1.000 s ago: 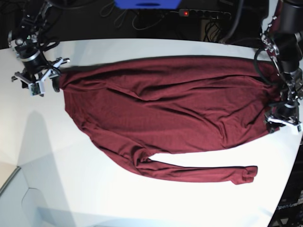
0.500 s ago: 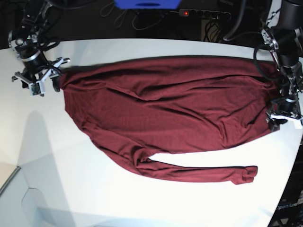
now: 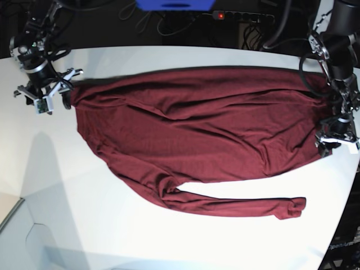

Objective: Layout the t-shirt on the table in an organized manner, then fold the t-shirt properly
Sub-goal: 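Move the left gripper along the shirt side toward the hem and grasp, then move the right gripper along the shirt side toward the hem and grasp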

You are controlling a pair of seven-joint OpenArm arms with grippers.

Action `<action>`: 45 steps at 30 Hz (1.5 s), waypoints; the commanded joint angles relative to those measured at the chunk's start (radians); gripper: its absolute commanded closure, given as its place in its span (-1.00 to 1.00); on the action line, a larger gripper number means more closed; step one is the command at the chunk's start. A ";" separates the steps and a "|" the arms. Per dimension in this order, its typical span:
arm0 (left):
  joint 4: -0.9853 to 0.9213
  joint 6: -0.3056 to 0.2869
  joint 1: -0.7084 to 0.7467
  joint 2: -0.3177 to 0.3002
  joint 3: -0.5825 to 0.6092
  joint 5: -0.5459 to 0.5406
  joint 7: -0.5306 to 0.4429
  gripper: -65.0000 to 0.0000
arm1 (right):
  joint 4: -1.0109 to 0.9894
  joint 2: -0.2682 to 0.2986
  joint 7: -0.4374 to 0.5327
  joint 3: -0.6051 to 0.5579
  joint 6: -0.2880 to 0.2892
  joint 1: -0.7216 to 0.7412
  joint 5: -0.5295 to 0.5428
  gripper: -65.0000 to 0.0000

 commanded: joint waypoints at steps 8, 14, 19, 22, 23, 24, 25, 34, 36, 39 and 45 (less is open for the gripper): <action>0.006 -0.007 -0.014 -0.009 0.004 0.007 0.036 0.30 | 0.016 0.009 0.024 0.002 -0.005 0.005 0.017 0.00; 0.006 -0.001 -0.014 -0.009 0.004 0.007 0.036 0.40 | 0.016 0.009 0.024 0.002 -0.005 0.004 0.017 0.00; 0.006 0.004 -0.015 -0.010 0.004 0.007 0.035 1.00 | 0.016 0.009 0.024 0.002 -0.005 0.002 0.015 0.00; 0.006 0.004 -0.028 -0.013 0.004 0.007 0.035 0.98 | 0.016 0.009 0.024 0.002 -0.005 0.004 0.017 0.00; 0.006 0.004 -0.034 -0.015 0.004 0.007 0.035 1.00 | 0.016 0.009 0.024 0.002 -0.005 0.005 0.018 0.00; 0.006 0.004 -0.037 -0.015 0.004 0.006 0.035 1.00 | 0.016 0.007 0.024 0.000 -0.005 0.007 0.018 0.00; 0.007 0.004 -0.038 -0.016 0.004 0.004 0.035 0.99 | 0.017 0.007 0.024 0.000 -0.005 0.007 0.018 0.00; 0.219 0.004 -0.081 -0.018 0.004 0.007 0.164 0.99 | 0.011 -0.011 0.022 -0.008 -0.005 0.134 0.015 0.00; 0.244 0.004 -0.095 -0.018 0.004 0.007 0.185 0.99 | -0.012 -0.028 0.022 -0.034 -0.005 0.176 0.012 0.00; 0.247 0.004 -0.118 -0.018 0.004 0.009 0.188 0.99 | -0.069 -0.034 0.021 -0.077 -0.005 0.248 0.012 0.00; 0.245 0.004 -0.127 -0.018 0.004 0.079 0.185 0.99 | -0.268 -0.053 0.021 -0.169 -0.005 0.392 0.011 0.00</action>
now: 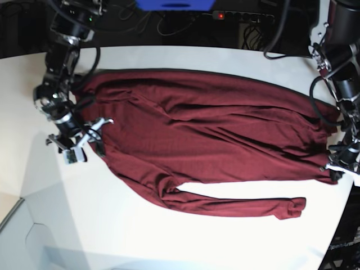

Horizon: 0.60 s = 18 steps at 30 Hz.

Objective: Layout the t-shirt on the table in an organized manner, then fold the t-shirt properly
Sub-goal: 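Move the right gripper along the shirt side toward the hem and grasp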

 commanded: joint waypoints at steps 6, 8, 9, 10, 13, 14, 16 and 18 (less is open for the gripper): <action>0.017 -0.004 -0.030 -0.019 -0.005 0.006 -0.033 0.99 | -0.201 0.002 0.030 -0.038 -0.002 0.157 0.017 0.00; 0.014 -0.004 -0.030 -0.019 -0.005 0.006 -0.033 0.99 | -0.261 0.005 0.033 -0.041 -0.002 0.191 0.017 0.00; 0.011 -0.004 -0.030 -0.019 -0.005 0.006 -0.033 0.99 | -0.293 0.007 0.035 -0.041 -0.002 0.212 0.017 0.00; 0.011 -0.004 -0.031 -0.019 -0.005 0.006 -0.033 0.99 | -0.325 0.007 0.035 -0.041 -0.002 0.235 0.017 0.00; 0.011 -0.004 -0.031 -0.019 -0.005 0.006 -0.034 0.99 | -0.400 0.008 0.036 -0.041 -0.002 0.287 0.017 0.00; 0.011 -0.004 -0.031 -0.019 -0.005 0.006 -0.034 0.99 | -0.422 0.008 0.036 -0.040 -0.002 0.307 0.017 0.00; 0.006 -0.004 -0.048 -0.019 -0.003 0.008 -0.034 0.99 | -0.460 0.024 0.036 -0.040 -0.002 0.342 0.017 0.00; 0.006 -0.004 -0.054 -0.019 -0.003 0.008 -0.034 0.99 | -0.497 0.030 0.038 -0.041 -0.002 0.373 0.019 0.00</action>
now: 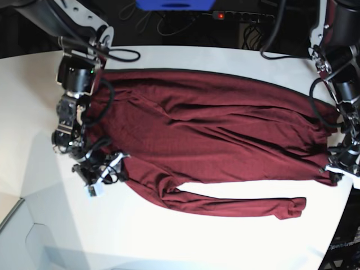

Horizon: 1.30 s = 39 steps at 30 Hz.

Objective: Layout the t-shirt on the table in an organized manner, then fold the t-shirt properly
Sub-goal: 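Move the right gripper along the shirt side toward the hem and grasp, then fold the held hem side over toward the collar edge with both grippers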

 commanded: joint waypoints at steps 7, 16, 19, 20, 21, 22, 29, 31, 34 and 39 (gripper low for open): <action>0.018 -0.004 -0.034 -0.021 -0.002 -0.016 -0.030 0.99 | -0.094 0.031 0.122 -0.002 0.004 0.072 0.014 0.00; 0.018 -0.004 -0.034 -0.021 -0.002 -0.016 -0.030 0.99 | -0.218 0.056 0.162 -0.004 0.004 0.071 0.014 0.01; 0.018 -0.004 -0.032 -0.021 -0.002 -0.016 -0.030 0.99 | -0.218 0.056 0.162 -0.004 0.004 0.071 0.014 0.02; 0.018 -0.004 -0.032 -0.020 -0.002 -0.016 -0.030 0.99 | -0.218 0.056 0.162 -0.004 0.004 0.071 0.014 0.03; 0.018 -0.004 -0.032 -0.020 -0.002 -0.016 -0.030 0.99 | -0.218 0.057 0.162 -0.004 0.004 0.071 0.014 0.07; 0.018 -0.004 -0.032 -0.020 -0.002 -0.016 -0.030 0.99 | -0.218 0.057 0.162 -0.004 0.004 0.071 0.014 0.15; 0.018 -0.004 -0.031 -0.020 -0.002 -0.016 -0.030 0.99 | -0.218 0.056 0.162 -0.005 0.004 0.071 0.013 1.00; 0.018 -0.004 -0.029 -0.020 -0.002 -0.016 -0.030 0.99 | -0.218 0.059 0.162 -0.010 0.004 0.069 0.013 1.00; 0.018 -0.009 -0.027 -0.020 -0.005 -0.020 -0.030 0.99 | -0.210 0.062 0.162 -0.030 0.004 0.068 0.014 1.00; 0.032 -0.016 -0.018 -0.020 -0.005 -0.027 -0.025 0.99 | -0.111 0.076 0.157 -0.024 0.004 0.043 0.021 1.00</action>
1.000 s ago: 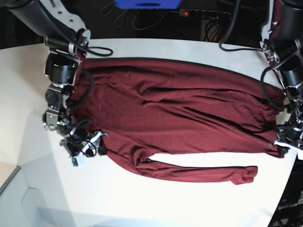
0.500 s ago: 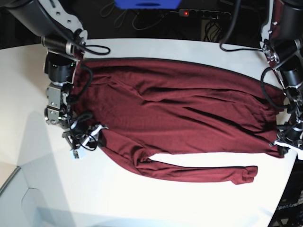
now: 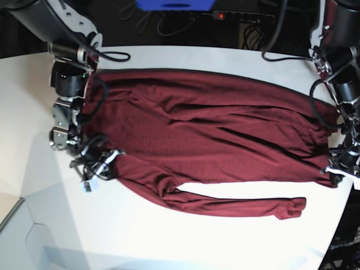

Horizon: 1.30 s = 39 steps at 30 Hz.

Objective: Layout the t-shirt on the table in an organized manner, then fold the t-shirt properly
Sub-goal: 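Fold the held hem side over toward the collar edge with both grippers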

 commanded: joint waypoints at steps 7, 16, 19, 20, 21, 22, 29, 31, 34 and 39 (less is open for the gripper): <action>0.162 -0.010 0.031 -0.014 -0.005 -0.018 -0.021 0.99 | 0.286 -0.010 0.025 0.003 0.007 -0.082 0.021 1.00; 0.235 -0.012 0.090 -0.010 -0.044 -0.018 -0.021 0.99 | 0.515 -0.041 0.025 0.002 0.007 -0.254 0.101 1.00; 0.236 -0.012 0.093 -0.010 -0.073 -0.018 -0.021 0.99 | 0.570 -0.043 0.025 0.002 0.007 -0.299 0.110 1.00; 0.236 -0.012 0.093 -0.010 -0.074 -0.018 -0.021 0.99 | 0.585 -0.044 0.025 0.002 0.007 -0.313 0.110 1.00; 0.236 -0.012 0.095 -0.010 -0.076 -0.018 -0.021 0.99 | 0.598 -0.046 0.025 0.002 0.007 -0.323 0.110 1.00; 0.236 -0.012 0.095 -0.010 -0.076 -0.018 -0.021 0.99 | 0.611 -0.047 0.025 0.002 0.007 -0.334 0.112 1.00; 0.238 -0.012 0.133 -0.007 -0.076 -0.018 -0.021 0.99 | 0.677 -0.049 0.025 0.003 0.007 -0.397 0.112 1.00; 0.238 -0.012 0.133 0.007 -0.076 -0.018 -0.021 0.99 | 0.679 -0.049 0.028 0.003 0.007 -0.412 0.113 1.00; 0.238 -0.012 0.159 0.013 -0.078 -0.018 -0.021 0.99 | 0.679 -0.037 0.029 0.003 0.007 -0.440 0.179 1.00; 0.238 -0.012 0.167 0.015 -0.078 -0.018 -0.021 0.99 | 0.679 -0.015 0.025 0.038 0.007 -0.452 0.243 1.00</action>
